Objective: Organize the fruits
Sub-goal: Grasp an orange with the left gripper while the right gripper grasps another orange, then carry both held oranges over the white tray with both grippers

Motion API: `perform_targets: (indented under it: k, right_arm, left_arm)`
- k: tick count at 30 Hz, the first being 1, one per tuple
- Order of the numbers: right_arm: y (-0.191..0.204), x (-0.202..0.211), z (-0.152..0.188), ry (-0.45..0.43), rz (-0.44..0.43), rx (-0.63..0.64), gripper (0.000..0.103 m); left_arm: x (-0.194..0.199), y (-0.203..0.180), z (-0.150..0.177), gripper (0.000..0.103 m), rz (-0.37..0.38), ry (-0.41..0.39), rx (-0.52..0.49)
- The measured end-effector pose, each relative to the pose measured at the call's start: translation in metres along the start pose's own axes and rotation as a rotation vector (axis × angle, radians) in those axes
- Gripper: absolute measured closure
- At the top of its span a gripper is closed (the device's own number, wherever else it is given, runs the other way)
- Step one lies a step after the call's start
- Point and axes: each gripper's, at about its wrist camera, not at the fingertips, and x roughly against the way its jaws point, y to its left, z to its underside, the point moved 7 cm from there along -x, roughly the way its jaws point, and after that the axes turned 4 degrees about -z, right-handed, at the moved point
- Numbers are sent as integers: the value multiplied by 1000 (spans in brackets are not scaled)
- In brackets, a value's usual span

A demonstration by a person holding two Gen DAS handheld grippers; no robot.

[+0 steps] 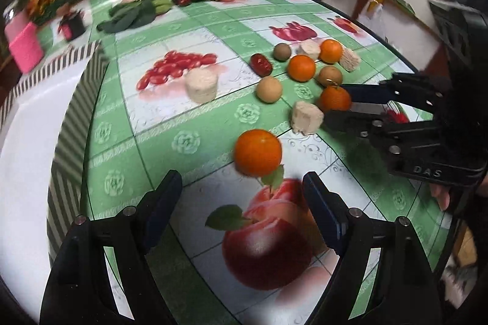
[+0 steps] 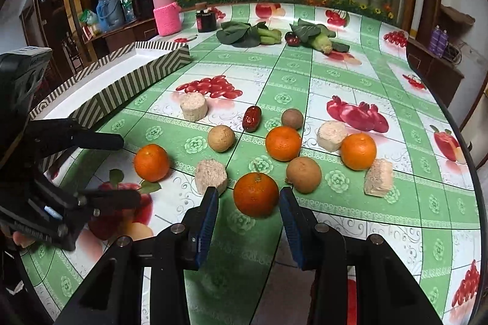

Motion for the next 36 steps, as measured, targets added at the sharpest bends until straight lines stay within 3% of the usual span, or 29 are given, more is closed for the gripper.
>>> perform_targets:
  k: [4,10,12,15,21,36]
  right_arm:
    - [0,-9,1,20,-3,1,62]
    - [-9,-5,-7,-29,19,-34,68]
    - [-10,-7,-8,-21,21,-41,72]
    - [-7,-6,-9,-30,0,-27,72]
    - [-7,6,-11,-91,3,-31,72]
    - [-8,19,-12,-143,89,-12,72]
  left_arm:
    - [-5,-1,-5,23,-39,-5,-31]
    - [-13,-2,-12,36,9,1,-24]
    - [-13,-1,-13,47,-2,-6,-21]
    - [-12,-3,-13,73,6,-15,-21]
    - [-7,-7,-11,74,4,-23,-24]
    - [13,-5,-10,74,-10,-136,166]
